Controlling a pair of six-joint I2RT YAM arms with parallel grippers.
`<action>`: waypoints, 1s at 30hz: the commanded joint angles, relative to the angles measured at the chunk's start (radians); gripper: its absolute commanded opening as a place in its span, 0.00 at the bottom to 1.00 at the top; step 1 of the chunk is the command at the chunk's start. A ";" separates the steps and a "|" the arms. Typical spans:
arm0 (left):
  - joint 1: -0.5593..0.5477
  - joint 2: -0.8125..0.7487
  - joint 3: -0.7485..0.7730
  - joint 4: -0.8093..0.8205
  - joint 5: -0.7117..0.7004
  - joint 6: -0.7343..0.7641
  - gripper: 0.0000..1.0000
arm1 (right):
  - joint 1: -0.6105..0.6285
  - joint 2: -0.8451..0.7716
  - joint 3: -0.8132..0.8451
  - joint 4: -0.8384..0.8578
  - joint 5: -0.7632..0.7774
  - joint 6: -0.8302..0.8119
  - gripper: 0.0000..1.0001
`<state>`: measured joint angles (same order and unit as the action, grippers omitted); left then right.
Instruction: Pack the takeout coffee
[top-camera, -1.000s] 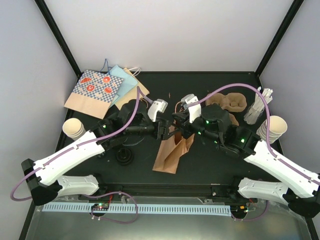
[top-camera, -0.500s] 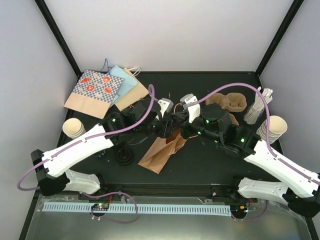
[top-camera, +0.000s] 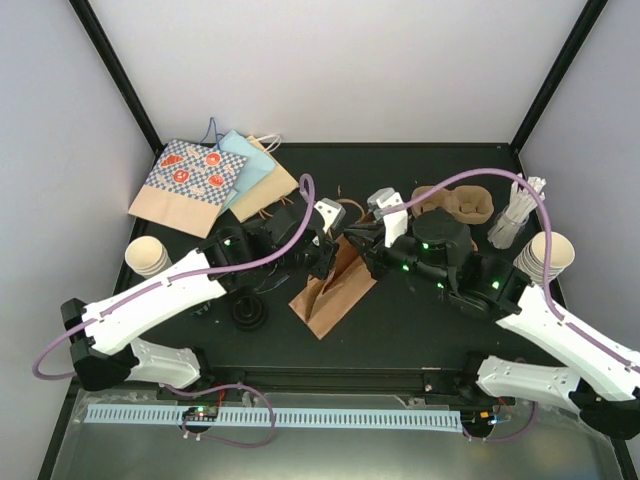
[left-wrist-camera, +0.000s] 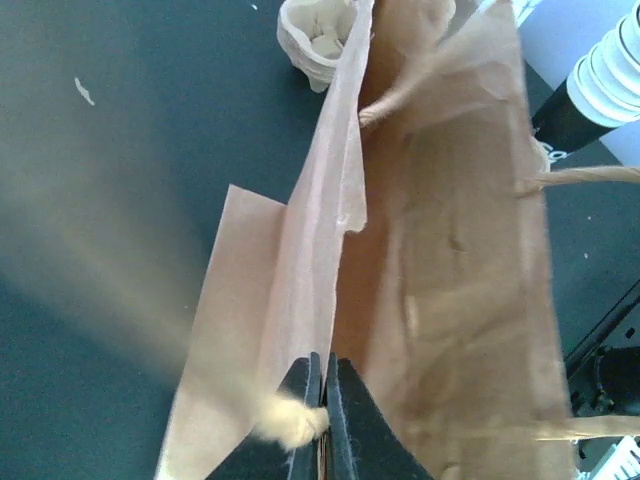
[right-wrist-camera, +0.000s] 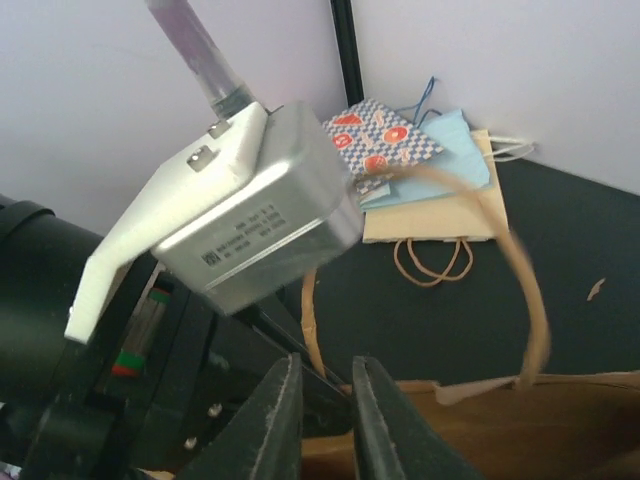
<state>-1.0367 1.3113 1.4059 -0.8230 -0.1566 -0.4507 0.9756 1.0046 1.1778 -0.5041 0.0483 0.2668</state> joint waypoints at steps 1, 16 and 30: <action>-0.005 -0.061 0.013 -0.003 -0.039 0.045 0.02 | 0.005 -0.066 -0.002 0.000 0.033 -0.008 0.20; -0.005 -0.154 -0.071 0.062 -0.043 0.107 0.02 | 0.005 -0.207 -0.078 -0.121 0.101 -0.017 0.23; -0.005 -0.183 -0.076 0.054 -0.036 0.168 0.02 | 0.005 -0.212 -0.150 -0.012 -0.015 -0.259 0.11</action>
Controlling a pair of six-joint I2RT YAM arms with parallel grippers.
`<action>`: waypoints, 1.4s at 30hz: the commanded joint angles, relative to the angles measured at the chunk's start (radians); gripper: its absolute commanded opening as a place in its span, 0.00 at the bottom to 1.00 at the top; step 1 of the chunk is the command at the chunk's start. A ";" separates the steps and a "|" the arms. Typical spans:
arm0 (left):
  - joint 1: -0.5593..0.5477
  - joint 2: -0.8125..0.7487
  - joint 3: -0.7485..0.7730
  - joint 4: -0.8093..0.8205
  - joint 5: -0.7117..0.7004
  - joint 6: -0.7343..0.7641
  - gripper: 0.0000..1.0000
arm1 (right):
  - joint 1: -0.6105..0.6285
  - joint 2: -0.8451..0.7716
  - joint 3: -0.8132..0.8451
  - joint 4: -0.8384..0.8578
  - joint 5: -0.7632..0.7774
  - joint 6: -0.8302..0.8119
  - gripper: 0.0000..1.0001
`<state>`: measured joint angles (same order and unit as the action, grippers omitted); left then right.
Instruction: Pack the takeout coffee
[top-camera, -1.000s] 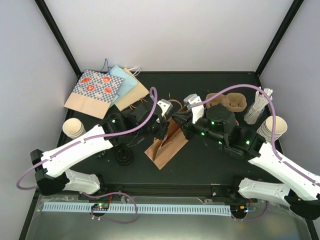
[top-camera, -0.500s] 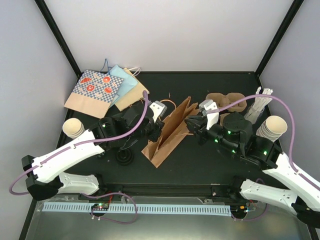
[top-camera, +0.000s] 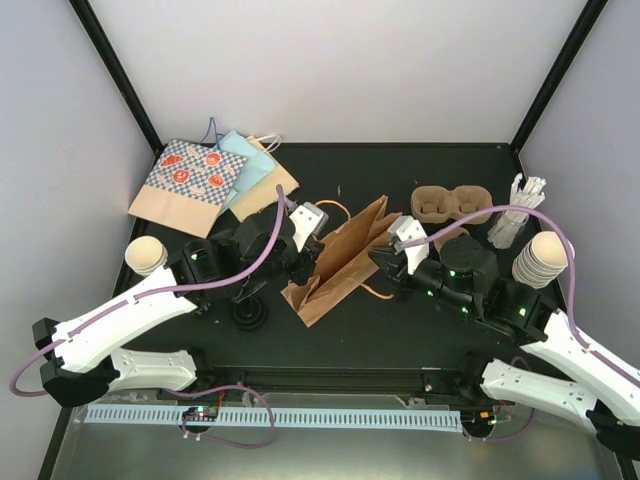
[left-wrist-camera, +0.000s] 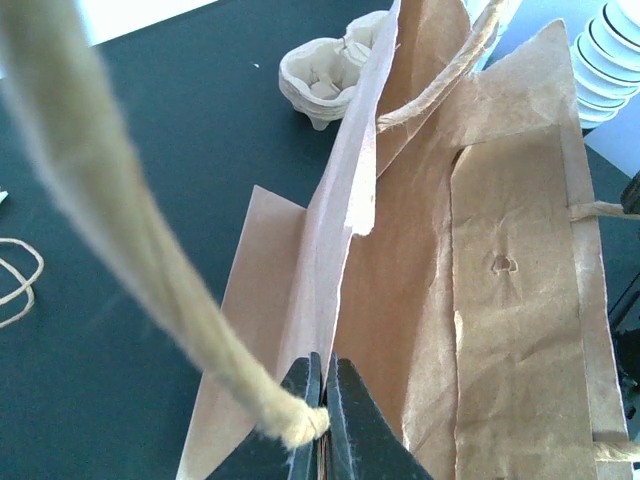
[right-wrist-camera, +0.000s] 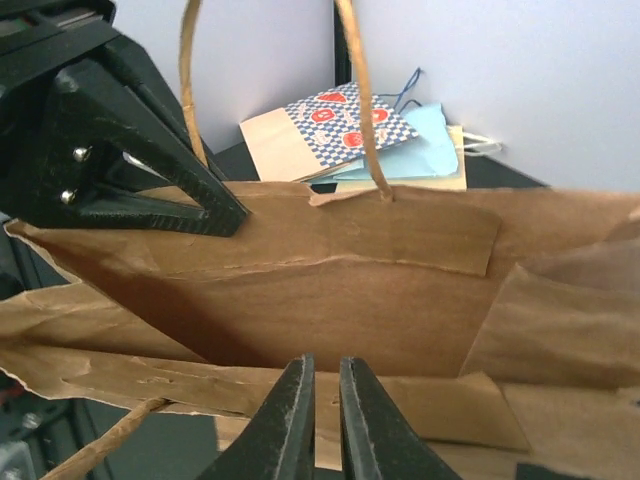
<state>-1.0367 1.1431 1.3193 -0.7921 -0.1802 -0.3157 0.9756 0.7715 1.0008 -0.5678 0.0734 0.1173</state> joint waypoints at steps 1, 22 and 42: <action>-0.005 -0.016 0.011 0.024 -0.009 0.039 0.02 | 0.005 0.038 0.042 0.044 -0.044 -0.127 0.10; -0.005 -0.007 0.068 -0.059 0.005 0.164 0.02 | 0.006 0.287 0.255 -0.261 -0.212 -0.986 0.01; -0.005 -0.031 0.096 -0.085 0.004 0.227 0.02 | 0.064 0.293 0.124 -0.474 -0.235 -1.328 0.01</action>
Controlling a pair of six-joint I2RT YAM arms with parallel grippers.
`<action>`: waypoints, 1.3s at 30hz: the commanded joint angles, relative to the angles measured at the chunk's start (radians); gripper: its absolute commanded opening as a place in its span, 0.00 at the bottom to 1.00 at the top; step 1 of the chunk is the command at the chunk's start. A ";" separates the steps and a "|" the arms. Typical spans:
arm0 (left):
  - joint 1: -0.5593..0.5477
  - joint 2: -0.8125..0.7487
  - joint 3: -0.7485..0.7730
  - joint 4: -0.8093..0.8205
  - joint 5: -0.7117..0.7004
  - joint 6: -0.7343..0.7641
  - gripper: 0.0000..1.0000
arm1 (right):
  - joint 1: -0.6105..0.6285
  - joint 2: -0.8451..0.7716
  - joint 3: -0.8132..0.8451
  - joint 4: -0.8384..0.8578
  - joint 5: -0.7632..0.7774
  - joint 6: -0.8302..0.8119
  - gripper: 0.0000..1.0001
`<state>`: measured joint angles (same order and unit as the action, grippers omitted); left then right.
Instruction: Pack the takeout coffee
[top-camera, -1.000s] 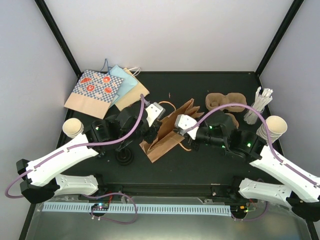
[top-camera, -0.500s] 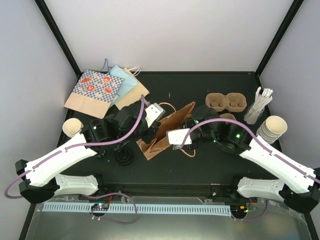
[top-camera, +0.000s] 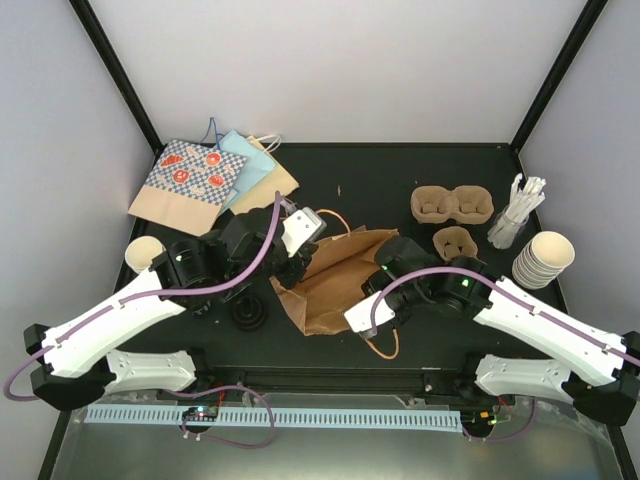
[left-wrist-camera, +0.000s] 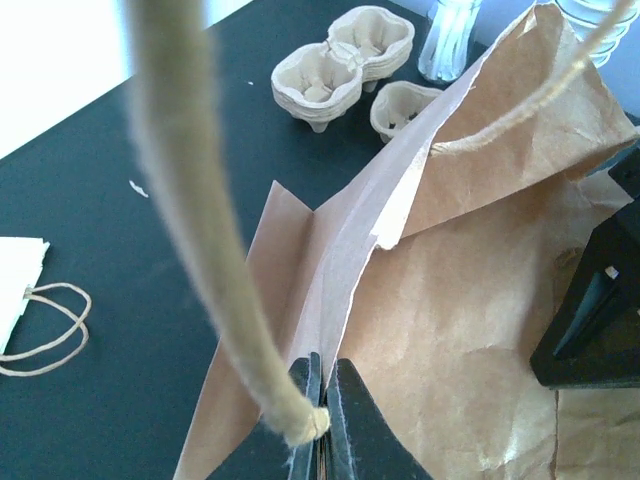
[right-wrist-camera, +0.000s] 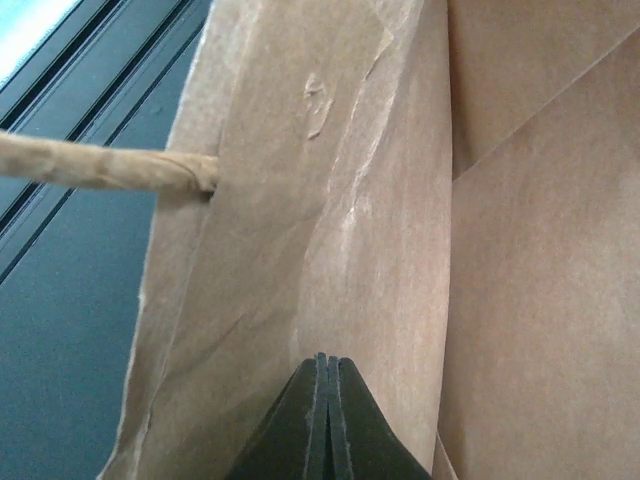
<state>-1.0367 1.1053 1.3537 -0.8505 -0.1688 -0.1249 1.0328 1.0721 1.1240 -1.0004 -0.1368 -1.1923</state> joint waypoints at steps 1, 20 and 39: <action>-0.005 0.011 0.070 -0.036 -0.031 0.035 0.02 | 0.007 -0.001 0.010 -0.063 -0.040 -0.019 0.01; -0.023 0.079 0.147 -0.072 0.061 0.082 0.01 | 0.129 -0.066 -0.117 0.125 0.183 0.298 0.01; -0.085 0.117 0.171 -0.102 0.076 0.092 0.02 | 0.128 0.064 -0.060 0.301 0.352 0.264 0.01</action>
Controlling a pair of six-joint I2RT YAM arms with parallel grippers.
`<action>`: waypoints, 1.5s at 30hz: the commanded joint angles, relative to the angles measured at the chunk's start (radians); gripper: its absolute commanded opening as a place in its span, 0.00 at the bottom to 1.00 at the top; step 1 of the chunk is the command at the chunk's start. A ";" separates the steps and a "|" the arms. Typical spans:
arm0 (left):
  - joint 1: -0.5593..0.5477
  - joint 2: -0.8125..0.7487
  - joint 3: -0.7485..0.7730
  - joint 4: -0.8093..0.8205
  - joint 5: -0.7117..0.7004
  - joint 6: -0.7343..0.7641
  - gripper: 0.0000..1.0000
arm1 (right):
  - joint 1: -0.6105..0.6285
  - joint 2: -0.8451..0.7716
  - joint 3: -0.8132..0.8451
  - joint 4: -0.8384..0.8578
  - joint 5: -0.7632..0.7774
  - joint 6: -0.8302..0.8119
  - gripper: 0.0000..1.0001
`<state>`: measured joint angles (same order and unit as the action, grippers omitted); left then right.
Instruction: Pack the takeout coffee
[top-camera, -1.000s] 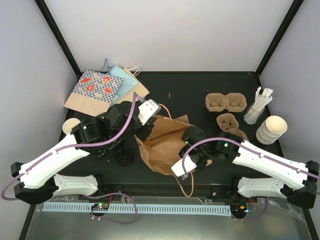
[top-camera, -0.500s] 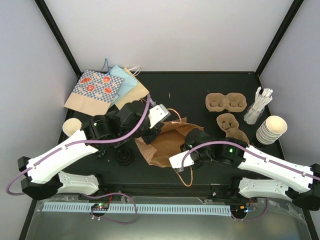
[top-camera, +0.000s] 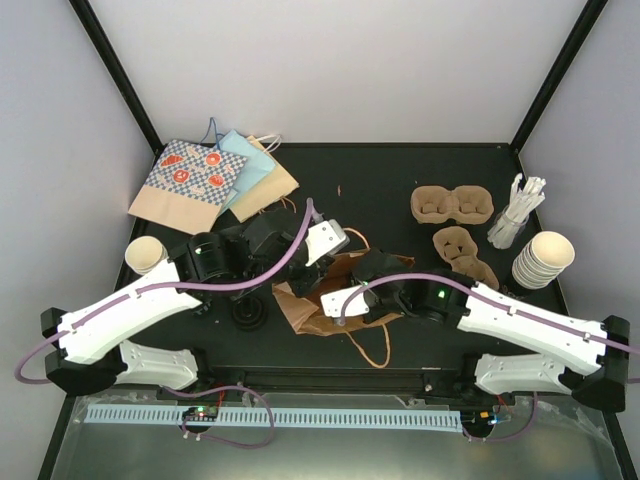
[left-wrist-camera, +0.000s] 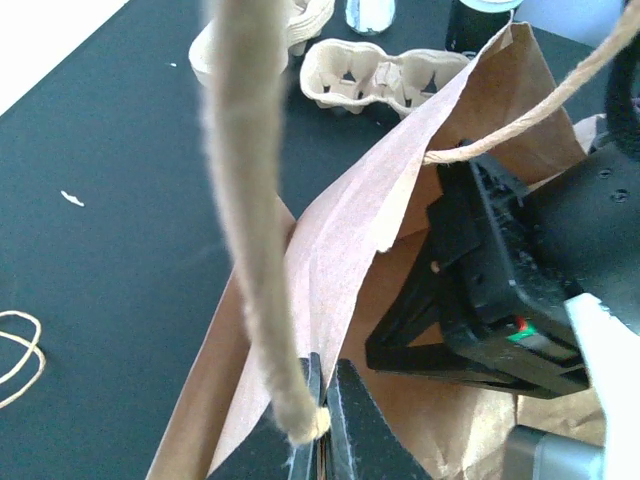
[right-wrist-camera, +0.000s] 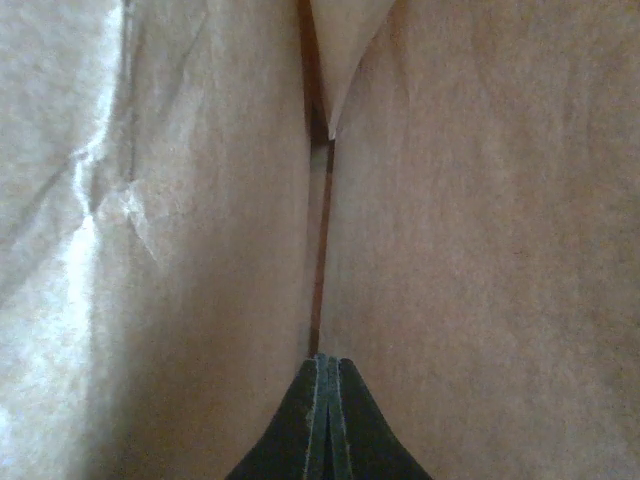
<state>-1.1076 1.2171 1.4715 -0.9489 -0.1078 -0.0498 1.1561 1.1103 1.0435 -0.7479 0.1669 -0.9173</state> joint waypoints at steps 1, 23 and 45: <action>-0.014 0.004 0.055 -0.002 0.019 0.015 0.02 | 0.005 0.032 0.016 0.058 0.055 -0.007 0.01; -0.015 0.037 0.084 -0.003 -0.098 -0.043 0.02 | 0.110 0.009 -0.029 0.226 0.210 0.019 0.01; -0.017 -0.030 0.052 -0.048 -0.079 0.020 0.02 | 0.068 -0.023 -0.126 0.314 0.346 0.091 0.01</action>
<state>-1.1168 1.2190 1.5150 -0.9844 -0.1772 -0.0517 1.2346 1.1259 0.9356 -0.4374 0.5388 -0.8501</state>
